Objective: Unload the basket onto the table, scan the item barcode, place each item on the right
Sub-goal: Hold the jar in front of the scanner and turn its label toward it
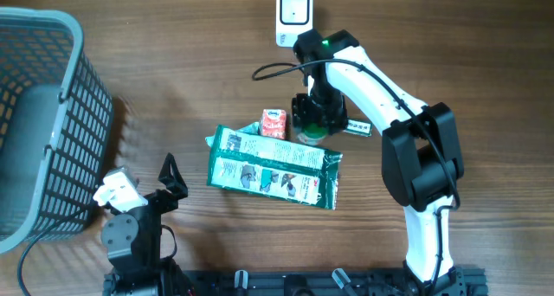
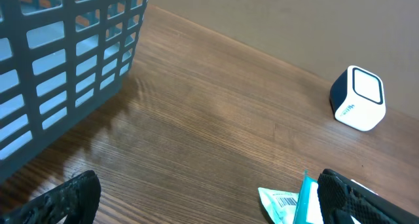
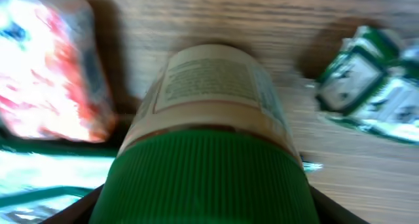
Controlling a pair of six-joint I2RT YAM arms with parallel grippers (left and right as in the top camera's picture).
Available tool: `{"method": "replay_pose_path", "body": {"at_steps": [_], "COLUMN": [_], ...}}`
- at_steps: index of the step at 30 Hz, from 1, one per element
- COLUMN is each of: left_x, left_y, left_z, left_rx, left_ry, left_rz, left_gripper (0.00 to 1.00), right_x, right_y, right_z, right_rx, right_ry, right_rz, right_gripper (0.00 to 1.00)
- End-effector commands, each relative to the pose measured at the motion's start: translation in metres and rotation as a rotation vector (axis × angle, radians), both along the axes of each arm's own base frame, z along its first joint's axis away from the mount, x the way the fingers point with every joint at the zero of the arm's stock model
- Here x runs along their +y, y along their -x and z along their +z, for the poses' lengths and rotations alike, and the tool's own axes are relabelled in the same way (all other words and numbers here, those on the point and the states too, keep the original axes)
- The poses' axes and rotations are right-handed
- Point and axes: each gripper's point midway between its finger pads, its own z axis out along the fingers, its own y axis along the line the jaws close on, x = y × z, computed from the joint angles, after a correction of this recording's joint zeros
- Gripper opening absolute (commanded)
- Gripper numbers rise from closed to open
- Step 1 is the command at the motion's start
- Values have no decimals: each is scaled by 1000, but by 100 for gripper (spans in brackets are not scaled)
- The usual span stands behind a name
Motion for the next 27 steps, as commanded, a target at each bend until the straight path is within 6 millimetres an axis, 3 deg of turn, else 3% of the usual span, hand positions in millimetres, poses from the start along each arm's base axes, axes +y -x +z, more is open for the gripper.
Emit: {"method": "replay_pose_path", "body": {"at_steps": [1, 6, 9, 10, 12, 14, 15, 18, 24, 27], "left_x": [-1, -1, -1, -1, -1, -1, -1, -1, -1, -1], "left_y": [0, 0, -1, 0, 0, -1, -1, 0, 0, 0], "left_z": [-2, -2, -1, -2, -2, -1, -1, -2, -2, -2], "left_rx": [1, 1, 0, 1, 1, 0, 0, 1, 1, 1], "left_ry": [-16, -17, -16, -16, -16, -16, -16, -16, -16, -16], "left_rz": [-14, -14, -14, -14, -14, -14, -14, -14, -14, -14], "left_gripper": [100, 100, 100, 100, 100, 100, 100, 100, 100, 100], "right_x": [-32, -32, -17, -9, 1, 1, -1, 0, -14, -18], "right_y": [-12, -10, -16, -19, -25, -27, -22, -18, -6, -3], "right_z": [2, 14, 47, 62, 88, 98, 98, 94, 74, 54], "right_rx": [-58, -49, -75, -97, -131, -126, -87, -43, -4, 4], "right_ry": [151, 142, 68, 28, -15, 20, 72, 144, 257, 286], "right_rz": [168, 194, 181, 174, 48, -228, -489, -853, -1002, -1010], "right_gripper": [74, 80, 89, 96, 100, 100, 100, 100, 100, 100]}}
